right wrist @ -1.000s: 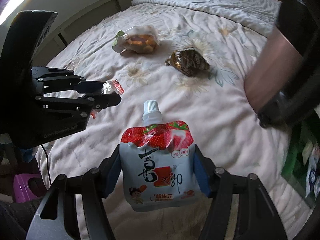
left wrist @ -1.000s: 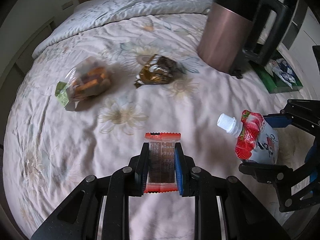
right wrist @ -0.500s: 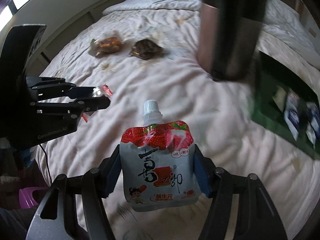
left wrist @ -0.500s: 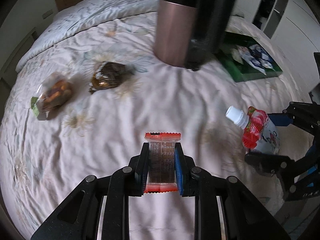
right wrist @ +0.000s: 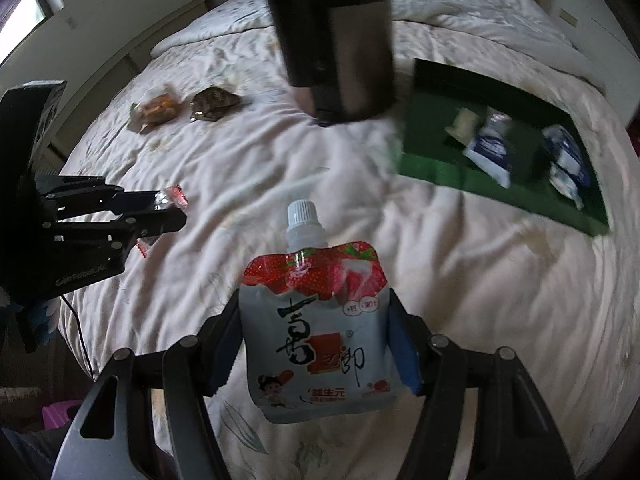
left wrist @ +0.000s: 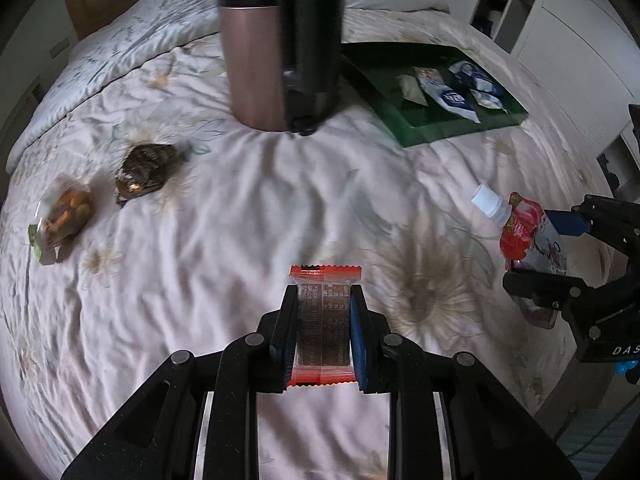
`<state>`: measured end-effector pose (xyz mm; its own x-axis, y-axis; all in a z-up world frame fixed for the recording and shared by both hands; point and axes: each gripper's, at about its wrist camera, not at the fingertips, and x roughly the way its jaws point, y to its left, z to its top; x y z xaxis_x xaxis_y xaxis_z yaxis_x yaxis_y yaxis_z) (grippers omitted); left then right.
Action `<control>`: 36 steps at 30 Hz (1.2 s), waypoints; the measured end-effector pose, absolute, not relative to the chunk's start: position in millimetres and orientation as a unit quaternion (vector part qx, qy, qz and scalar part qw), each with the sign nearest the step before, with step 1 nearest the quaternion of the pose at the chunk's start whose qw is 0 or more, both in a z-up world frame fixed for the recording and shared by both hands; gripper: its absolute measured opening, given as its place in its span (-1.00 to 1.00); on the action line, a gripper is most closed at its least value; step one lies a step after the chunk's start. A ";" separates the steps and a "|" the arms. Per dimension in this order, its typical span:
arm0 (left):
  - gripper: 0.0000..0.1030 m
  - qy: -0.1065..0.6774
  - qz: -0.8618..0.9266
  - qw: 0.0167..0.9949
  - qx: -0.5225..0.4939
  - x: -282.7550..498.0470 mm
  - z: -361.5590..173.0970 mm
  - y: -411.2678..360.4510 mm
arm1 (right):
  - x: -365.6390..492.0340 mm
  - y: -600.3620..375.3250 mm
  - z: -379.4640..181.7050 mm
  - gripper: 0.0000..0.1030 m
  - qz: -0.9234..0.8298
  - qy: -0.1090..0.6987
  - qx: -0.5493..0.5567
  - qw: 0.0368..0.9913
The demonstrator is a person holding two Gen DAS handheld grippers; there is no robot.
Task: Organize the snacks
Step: 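Carry wafer bar with left tool while right tool carries drink pouch to green tray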
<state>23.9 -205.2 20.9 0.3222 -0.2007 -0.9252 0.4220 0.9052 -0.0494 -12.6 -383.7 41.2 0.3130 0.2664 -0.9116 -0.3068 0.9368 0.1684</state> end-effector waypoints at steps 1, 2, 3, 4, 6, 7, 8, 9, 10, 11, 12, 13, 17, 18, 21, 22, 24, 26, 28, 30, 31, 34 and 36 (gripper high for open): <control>-0.62 0.549 -0.196 0.806 0.103 22.9 21.5 -209.3 | -14.2 -388.8 41.6 1.00 0.172 0.559 -0.015 0.811; -0.62 0.549 -0.198 0.805 0.105 21.9 22.2 -213.7 | -15.6 -393.7 42.0 1.00 0.168 0.559 -0.012 0.812; -0.62 0.549 -0.200 0.805 0.106 21.6 22.7 -216.9 | -16.5 -398.7 42.5 1.00 0.164 0.559 -0.010 0.813; -0.62 0.549 -0.202 0.804 0.108 21.2 23.0 -221.4 | -17.4 -403.8 43.3 1.00 0.159 0.559 -0.008 0.814; -0.62 0.549 -0.206 0.803 0.109 21.2 23.8 -230.1 | -18.2 -415.4 45.7 1.00 0.149 0.557 -0.005 0.817; -0.62 0.548 -0.209 0.802 0.110 21.5 24.0 -234.9 | -18.3 -421.0 46.7 1.00 0.145 0.556 -0.003 0.818; -0.62 0.548 -0.212 0.802 0.112 21.9 24.0 -240.4 | -18.4 -426.7 47.6 1.00 0.140 0.555 -0.001 0.820; -0.62 0.548 -0.213 0.801 0.113 22.7 24.0 -244.9 | -17.8 -434.1 48.9 1.00 0.133 0.554 0.000 0.822; -0.62 0.548 -0.216 0.800 0.113 23.5 23.9 -249.3 | -17.5 -440.8 49.8 1.00 0.127 0.553 0.002 0.824; -0.62 0.548 -0.218 0.799 0.114 24.6 23.6 -255.1 | -16.7 -445.6 50.5 1.00 0.123 0.552 0.003 0.825; -0.62 0.548 -0.220 0.799 0.114 25.6 23.4 -259.6 | -15.6 -453.9 51.7 1.00 0.117 0.550 0.005 0.827; -0.62 0.548 -0.222 0.798 0.115 27.0 22.9 -264.8 | -14.4 -460.3 52.4 1.00 0.112 0.549 0.007 0.828; -0.62 0.548 -0.230 0.796 0.118 33.3 20.7 -282.6 | -8.6 -484.6 54.2 1.00 0.092 0.545 0.011 0.833; -0.62 0.548 -0.231 0.795 0.118 34.6 20.7 -285.4 | -6.4 -491.0 54.5 1.00 0.086 0.544 0.013 0.834; -0.62 0.546 -0.235 0.796 0.117 43.0 21.5 -299.7 | 2.3 -510.6 57.9 1.00 0.070 0.537 0.016 0.840; -0.62 0.545 -0.236 0.796 0.116 45.7 21.9 -302.7 | 5.4 -515.8 59.2 1.00 0.067 0.535 0.016 0.842; -0.62 0.543 -0.238 0.798 0.111 53.9 23.9 -310.9 | 14.0 -528.3 62.5 1.00 0.058 0.529 0.016 0.846; -0.62 0.536 -0.239 0.802 0.108 64.9 27.6 -321.7 | 23.5 -539.2 65.9 1.00 0.053 0.522 0.016 0.851; -0.62 0.531 -0.240 0.806 0.107 74.2 30.3 -330.4 | 33.0 -547.4 68.8 1.00 0.049 0.515 0.013 0.856; -0.62 0.523 -0.241 0.811 0.109 85.4 33.8 -340.4 | 44.7 -556.4 72.0 1.00 0.044 0.505 0.013 0.862; -0.62 0.518 -0.241 0.813 0.111 90.6 35.4 -345.6 | 49.5 -560.1 73.1 1.00 0.043 0.501 0.013 0.864; -0.62 0.503 -0.239 0.822 0.117 107.1 41.2 -359.7 | 67.3 -570.7 76.8 1.00 0.039 0.488 0.013 0.872; -0.62 0.495 -0.236 0.828 0.117 119.4 44.7 -368.4 | 79.3 -576.0 79.7 1.00 0.037 0.479 0.012 0.877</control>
